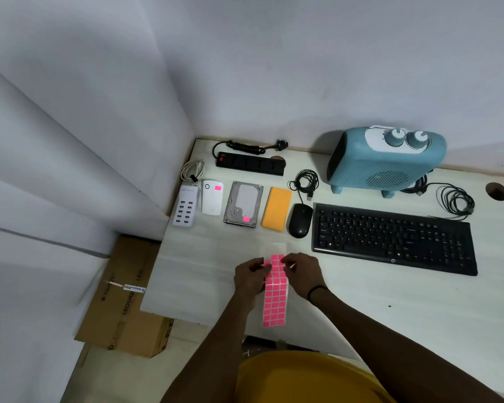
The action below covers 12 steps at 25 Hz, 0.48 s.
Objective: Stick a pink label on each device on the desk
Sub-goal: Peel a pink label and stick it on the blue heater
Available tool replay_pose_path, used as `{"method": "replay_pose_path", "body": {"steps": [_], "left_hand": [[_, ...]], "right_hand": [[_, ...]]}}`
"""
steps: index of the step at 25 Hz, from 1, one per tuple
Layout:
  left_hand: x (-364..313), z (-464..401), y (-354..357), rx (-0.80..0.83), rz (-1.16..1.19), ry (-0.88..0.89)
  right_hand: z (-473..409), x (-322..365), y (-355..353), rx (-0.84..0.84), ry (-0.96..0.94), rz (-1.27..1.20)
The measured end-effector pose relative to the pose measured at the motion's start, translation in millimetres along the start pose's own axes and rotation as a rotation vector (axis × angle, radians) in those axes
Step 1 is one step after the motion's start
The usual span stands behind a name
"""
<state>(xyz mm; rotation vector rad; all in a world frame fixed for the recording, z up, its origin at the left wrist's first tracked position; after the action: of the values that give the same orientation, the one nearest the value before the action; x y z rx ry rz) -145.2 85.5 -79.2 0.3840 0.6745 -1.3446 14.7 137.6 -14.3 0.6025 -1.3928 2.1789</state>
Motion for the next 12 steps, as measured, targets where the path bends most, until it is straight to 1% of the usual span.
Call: {"method": "replay_pose_path", "body": {"steps": [2,5,8,12], "left_hand": [[-7.7,7.8,10.3,0.046,0.087,0.007],[-19.8,20.4,27.6,0.124,0.113,0.027],[-27.3,26.0,32.8,0.153,0.096,0.051],[-36.1,26.8,29.9,0.145,0.016,0.118]], "right_hand": [[-4.1,5.1,-15.9,-0.056,-0.012,-0.047],[-5.1,14.0,-32.0,-0.109,-0.064,-0.085],[-2.8,22.0,-41.1,-0.135,-0.13,-0.095],[-2.0,25.9,-42.5,-0.106,-0.142,-0.11]]}}
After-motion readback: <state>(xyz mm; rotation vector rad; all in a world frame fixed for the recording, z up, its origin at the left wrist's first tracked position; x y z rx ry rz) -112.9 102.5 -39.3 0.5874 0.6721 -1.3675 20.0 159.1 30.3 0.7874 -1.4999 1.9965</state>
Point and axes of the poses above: each hand's wrist, its own z-axis away from the middle knuckle, its own y-axis out of the palm, x = y × z, the point moved 9 cm from there along -z, towards the middle knuckle, and after that the axes turned 2 degrees about -z, right-handed, at the moved point
